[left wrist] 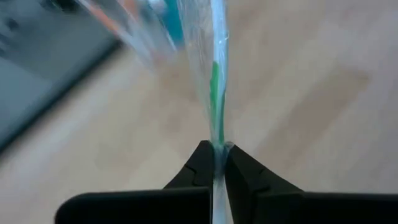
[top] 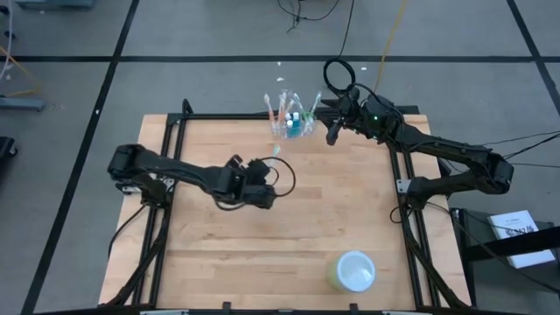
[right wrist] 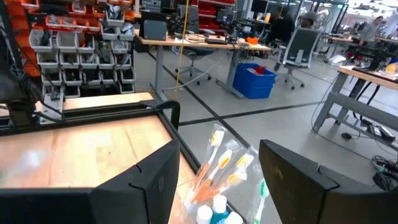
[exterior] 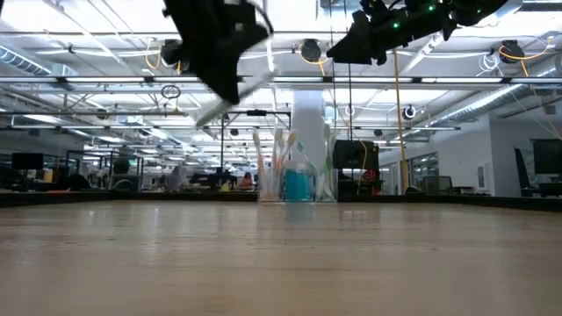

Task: Pick & Place toothbrushing station
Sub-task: Put the green toothbrush into the transparent organizer

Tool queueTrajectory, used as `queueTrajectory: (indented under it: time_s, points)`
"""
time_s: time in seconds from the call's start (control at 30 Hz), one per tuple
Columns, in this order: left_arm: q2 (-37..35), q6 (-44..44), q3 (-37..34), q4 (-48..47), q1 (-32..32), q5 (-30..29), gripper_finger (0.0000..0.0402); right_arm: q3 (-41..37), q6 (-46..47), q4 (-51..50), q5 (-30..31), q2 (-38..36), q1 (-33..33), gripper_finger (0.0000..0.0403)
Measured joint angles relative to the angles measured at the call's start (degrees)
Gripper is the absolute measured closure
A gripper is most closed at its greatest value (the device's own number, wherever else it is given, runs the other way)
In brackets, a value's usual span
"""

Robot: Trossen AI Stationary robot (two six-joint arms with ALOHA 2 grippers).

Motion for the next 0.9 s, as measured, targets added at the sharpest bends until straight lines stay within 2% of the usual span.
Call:
queueTrajectory:
  time_s: [0.13, 0.27, 0.43, 0.57, 0.9]
  points:
    - [-3.42, 4.66, -0.02, 0.70, -0.40, -8.26, 0.0394, 0.00, 0.23, -0.79, 0.03, 0.00, 0.00, 0.0190]
    - [-4.75, 11.86, -1.64, 7.74, 0.98, -8.36, 0.0394, 0.00, 0.97, -1.70, 0.03, 0.00, 0.02, 0.0190]
    - [-5.21, 22.13, -9.03, 24.97, 5.10, 1.00, 0.0397, 0.00, 1.53, -3.21, 0.05, 0.00, 0.01, 0.0190]
    - [-6.66, 28.45, -13.18, 33.93, 8.09, 7.81, 0.0395, 0.00, 1.48, -5.50, 0.07, 0.00, -0.43, 0.0190]
    - [-12.17, 38.41, -24.31, 59.22, 12.25, 25.83, 0.0397, 0.00, 1.84, -8.69, -0.41, 0.02, -2.49, 0.0190]
